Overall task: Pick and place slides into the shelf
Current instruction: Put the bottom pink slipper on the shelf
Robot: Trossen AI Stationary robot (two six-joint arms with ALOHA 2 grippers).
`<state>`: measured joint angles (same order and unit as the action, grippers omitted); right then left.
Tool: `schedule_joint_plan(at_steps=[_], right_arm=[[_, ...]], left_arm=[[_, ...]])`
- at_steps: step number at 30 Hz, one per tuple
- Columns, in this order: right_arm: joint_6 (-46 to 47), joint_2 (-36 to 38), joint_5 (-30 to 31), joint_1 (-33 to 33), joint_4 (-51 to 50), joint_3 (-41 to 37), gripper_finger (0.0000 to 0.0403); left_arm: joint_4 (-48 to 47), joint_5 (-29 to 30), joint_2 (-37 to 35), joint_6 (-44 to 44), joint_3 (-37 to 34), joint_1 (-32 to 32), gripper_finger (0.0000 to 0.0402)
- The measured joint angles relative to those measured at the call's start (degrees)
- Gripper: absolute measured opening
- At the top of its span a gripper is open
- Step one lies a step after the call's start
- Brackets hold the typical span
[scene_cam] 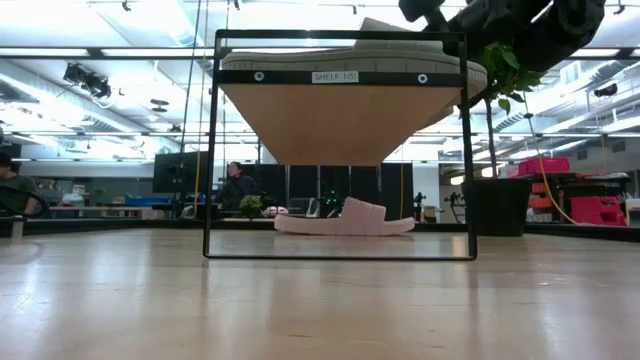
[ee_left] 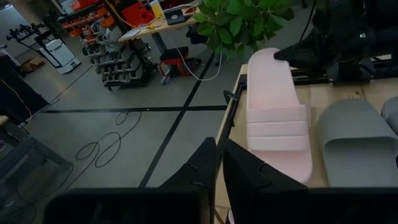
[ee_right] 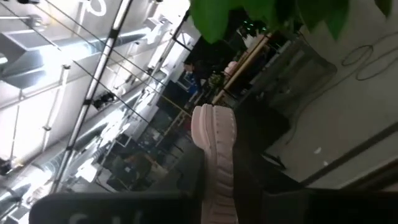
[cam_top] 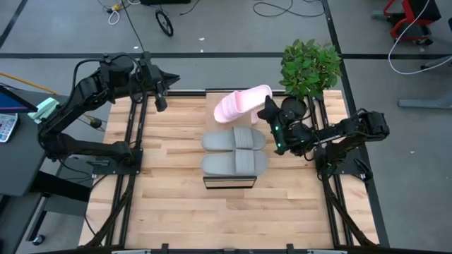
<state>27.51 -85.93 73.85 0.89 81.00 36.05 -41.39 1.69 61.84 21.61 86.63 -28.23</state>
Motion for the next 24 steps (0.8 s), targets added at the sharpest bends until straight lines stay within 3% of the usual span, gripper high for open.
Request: schedule_joint_plan(at_steps=[6,14,24], right_arm=[[14.1,0.0,6.4,0.4,-13.0,0.0,0.0057],[32.4,0.0,7.0,-0.1,-25.4,0.0,0.0057],[37.9,0.0,6.8,-0.5,-25.9,0.0,0.0057]], left_arm=[[0.0,0.0,0.0,0.0,0.0,0.0,0.0025],[-0.5,0.0,0.0,-0.4,0.0,0.0,0.0033],[-0.5,0.0,0.0,-0.6,0.0,0.0,0.0022]])
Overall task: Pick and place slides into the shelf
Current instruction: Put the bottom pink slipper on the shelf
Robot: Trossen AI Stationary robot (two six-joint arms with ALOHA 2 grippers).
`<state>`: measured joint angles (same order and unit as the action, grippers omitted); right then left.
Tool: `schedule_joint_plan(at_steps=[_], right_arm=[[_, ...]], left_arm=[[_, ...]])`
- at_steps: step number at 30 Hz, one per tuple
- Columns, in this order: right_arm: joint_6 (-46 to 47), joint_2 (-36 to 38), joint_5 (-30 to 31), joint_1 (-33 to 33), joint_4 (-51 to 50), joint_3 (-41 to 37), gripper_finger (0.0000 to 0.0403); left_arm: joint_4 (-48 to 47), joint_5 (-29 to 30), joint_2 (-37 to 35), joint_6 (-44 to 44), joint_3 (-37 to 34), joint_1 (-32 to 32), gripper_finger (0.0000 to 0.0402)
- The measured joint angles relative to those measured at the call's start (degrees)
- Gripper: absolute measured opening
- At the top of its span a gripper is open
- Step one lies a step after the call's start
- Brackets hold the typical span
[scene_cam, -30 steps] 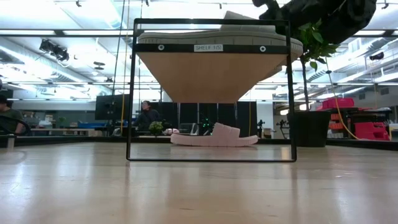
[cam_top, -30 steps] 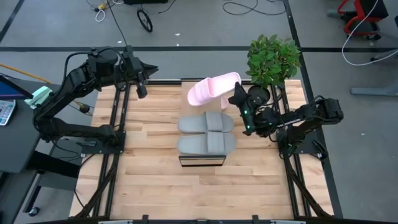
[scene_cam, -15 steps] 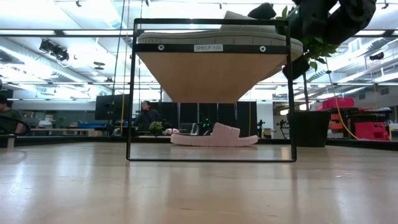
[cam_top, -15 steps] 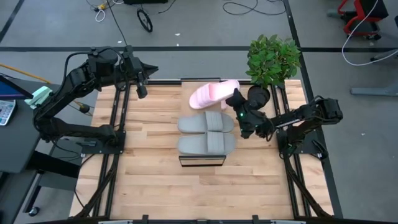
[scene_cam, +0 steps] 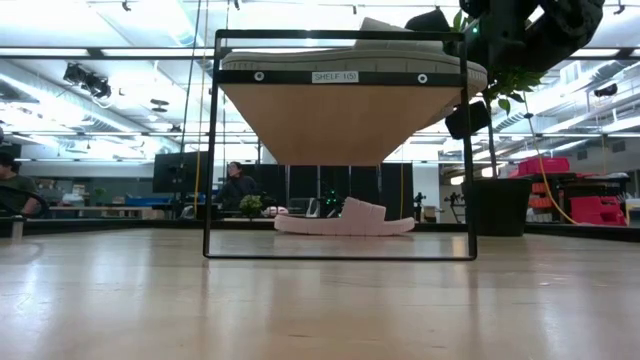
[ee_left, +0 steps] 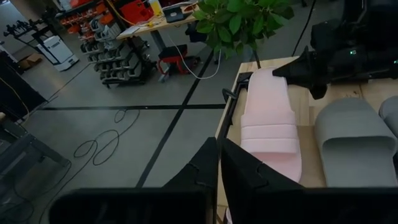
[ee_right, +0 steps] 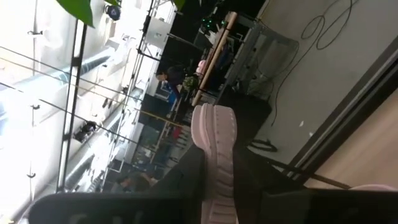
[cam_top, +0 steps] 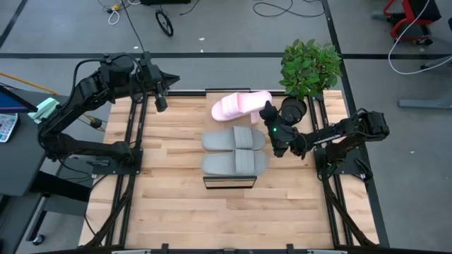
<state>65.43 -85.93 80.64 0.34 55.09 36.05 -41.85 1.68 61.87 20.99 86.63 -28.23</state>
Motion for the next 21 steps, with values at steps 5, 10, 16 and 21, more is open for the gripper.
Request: schedule_joint_plan(at_steps=[5,10,16,21], right_arm=[[0.2,0.0,-0.4,-1.0,-0.4,0.0,0.0057],[0.5,0.0,-1.1,-1.5,-0.8,0.1,0.0057],[-0.5,0.0,-3.5,-3.2,-4.0,3.2,0.0057],[-0.9,0.0,-7.3,-5.6,-7.8,5.8,0.0057]], left_arm=[[0.0,0.0,0.0,-0.7,0.0,0.0,0.0023],[-0.1,0.0,0.0,-0.9,0.0,0.0,0.0029],[-0.1,0.0,0.0,-0.9,0.0,0.0,0.003],[-0.2,0.0,0.0,-0.9,0.0,0.0,0.0022]])
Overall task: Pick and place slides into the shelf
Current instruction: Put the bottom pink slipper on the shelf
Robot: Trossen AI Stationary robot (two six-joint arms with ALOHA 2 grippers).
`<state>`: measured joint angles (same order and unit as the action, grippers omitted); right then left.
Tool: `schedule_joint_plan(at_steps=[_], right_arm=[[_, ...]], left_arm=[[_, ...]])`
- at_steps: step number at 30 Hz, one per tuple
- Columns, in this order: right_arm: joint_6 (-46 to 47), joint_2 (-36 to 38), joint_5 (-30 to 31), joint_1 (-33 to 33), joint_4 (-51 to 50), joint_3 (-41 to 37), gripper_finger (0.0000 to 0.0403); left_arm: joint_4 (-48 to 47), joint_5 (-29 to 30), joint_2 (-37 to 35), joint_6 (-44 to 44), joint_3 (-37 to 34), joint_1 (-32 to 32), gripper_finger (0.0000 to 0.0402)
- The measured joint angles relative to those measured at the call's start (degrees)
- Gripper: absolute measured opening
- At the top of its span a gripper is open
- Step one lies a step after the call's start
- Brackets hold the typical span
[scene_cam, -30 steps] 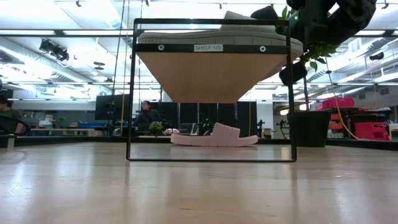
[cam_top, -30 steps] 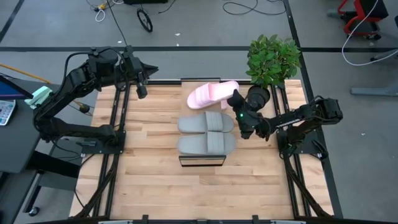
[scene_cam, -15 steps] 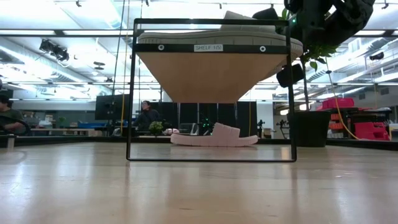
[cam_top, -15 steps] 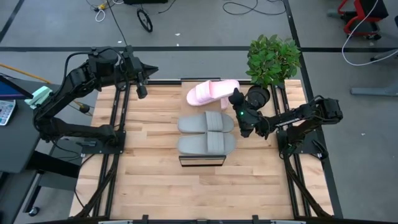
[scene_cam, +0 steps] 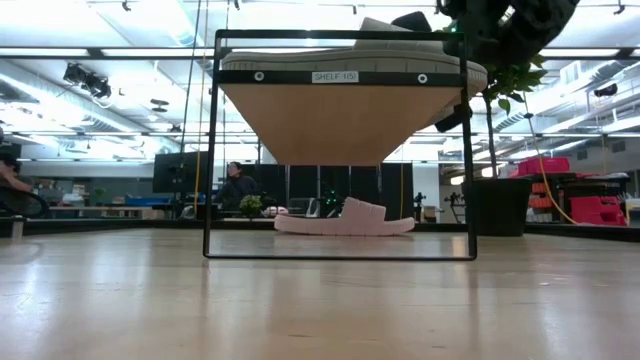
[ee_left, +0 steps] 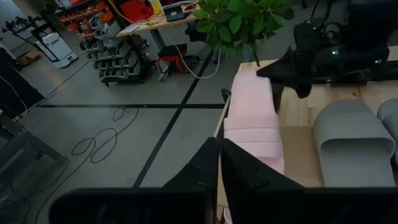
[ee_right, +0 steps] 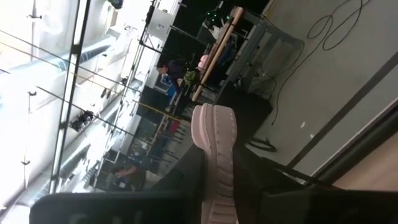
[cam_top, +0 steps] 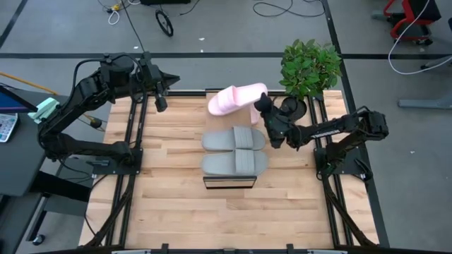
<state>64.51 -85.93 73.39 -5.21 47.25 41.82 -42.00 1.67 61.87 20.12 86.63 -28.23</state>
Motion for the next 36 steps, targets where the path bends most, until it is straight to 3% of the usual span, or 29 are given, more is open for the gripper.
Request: schedule_joint_plan(at_steps=[17,23,36], right_arm=[[2.8,-3.1,-2.0,-2.1,-4.6,4.0,0.0057],[-1.6,-5.8,-5.6,-3.6,-4.6,8.6,0.0057],[0.0,-8.3,-7.1,-4.5,-13.6,13.0,0.0055]], left_arm=[[-0.6,0.0,0.0,-0.1,0.0,0.1,0.0023],[-1.1,0.0,0.0,-0.1,0.0,0.1,0.0018],[-1.6,0.0,0.0,-0.1,0.0,0.1,0.0032]])
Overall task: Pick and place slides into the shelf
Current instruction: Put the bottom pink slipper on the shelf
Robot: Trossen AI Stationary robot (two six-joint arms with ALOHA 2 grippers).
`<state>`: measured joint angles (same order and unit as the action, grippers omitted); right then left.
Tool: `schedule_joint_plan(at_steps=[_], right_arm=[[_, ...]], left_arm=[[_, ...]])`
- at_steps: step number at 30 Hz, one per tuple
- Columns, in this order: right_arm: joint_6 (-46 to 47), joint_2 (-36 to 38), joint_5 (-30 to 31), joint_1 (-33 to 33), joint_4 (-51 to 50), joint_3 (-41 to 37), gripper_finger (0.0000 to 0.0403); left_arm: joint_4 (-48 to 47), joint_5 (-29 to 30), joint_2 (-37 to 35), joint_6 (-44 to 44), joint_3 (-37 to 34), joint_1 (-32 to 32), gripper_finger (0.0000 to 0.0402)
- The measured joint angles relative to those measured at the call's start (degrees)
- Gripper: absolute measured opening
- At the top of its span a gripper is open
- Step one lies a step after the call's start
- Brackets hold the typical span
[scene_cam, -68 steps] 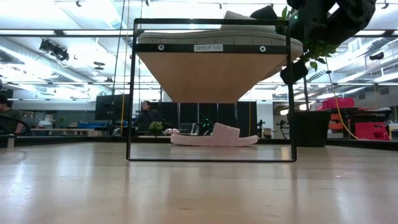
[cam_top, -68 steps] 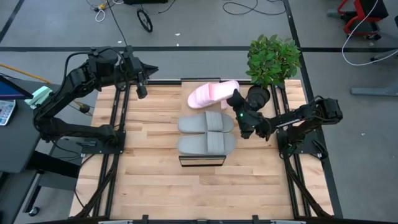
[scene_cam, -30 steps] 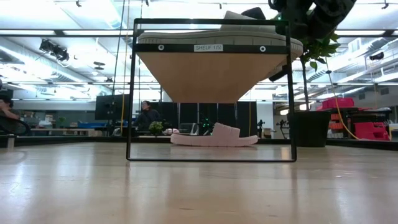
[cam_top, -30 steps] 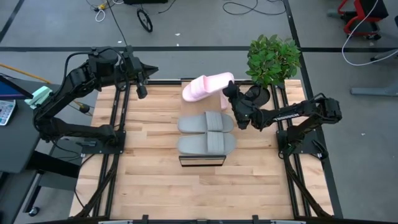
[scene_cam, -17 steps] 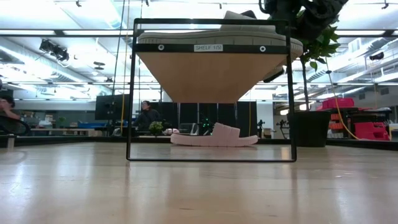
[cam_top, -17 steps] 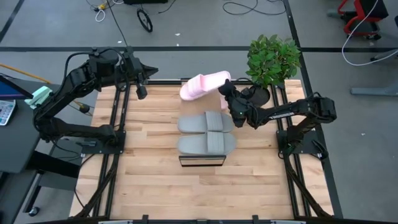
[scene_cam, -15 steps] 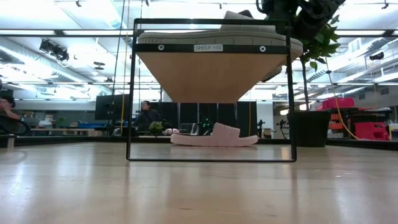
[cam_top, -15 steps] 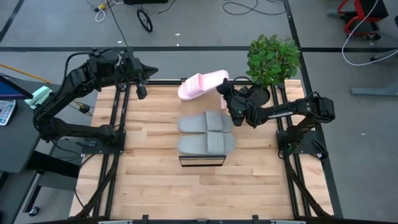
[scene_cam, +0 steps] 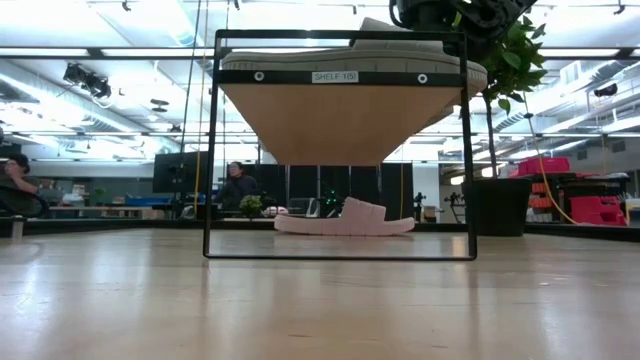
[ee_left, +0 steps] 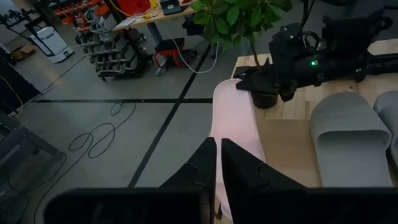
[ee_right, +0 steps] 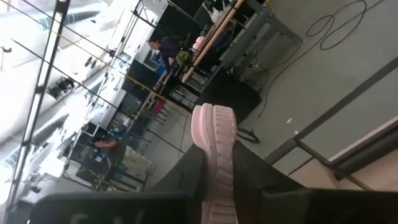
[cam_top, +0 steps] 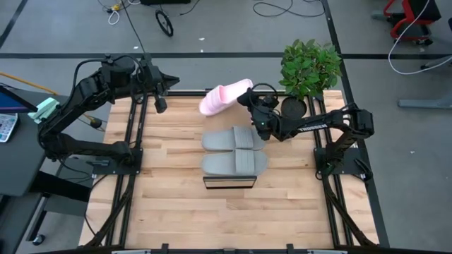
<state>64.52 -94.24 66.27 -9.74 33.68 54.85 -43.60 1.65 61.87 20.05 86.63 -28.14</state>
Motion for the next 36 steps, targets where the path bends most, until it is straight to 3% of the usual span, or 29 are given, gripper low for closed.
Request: schedule_joint_plan(at_steps=[9,21,36], right_arm=[[0.0,0.0,-0.7,-0.2,-2.9,0.0,0.0058],[-1.2,0.1,-7.3,-1.5,-4.5,0.0,0.0142],[-3.0,0.1,-8.8,-1.8,-12.0,0.0,0.015]], left_arm=[[0.0,0.0,0.0,-0.1,0.0,0.0,0.0021],[-0.1,0.0,0.0,-0.4,0.0,0.0,0.0031],[-0.2,0.0,0.0,-0.4,0.0,0.0,0.0026]])
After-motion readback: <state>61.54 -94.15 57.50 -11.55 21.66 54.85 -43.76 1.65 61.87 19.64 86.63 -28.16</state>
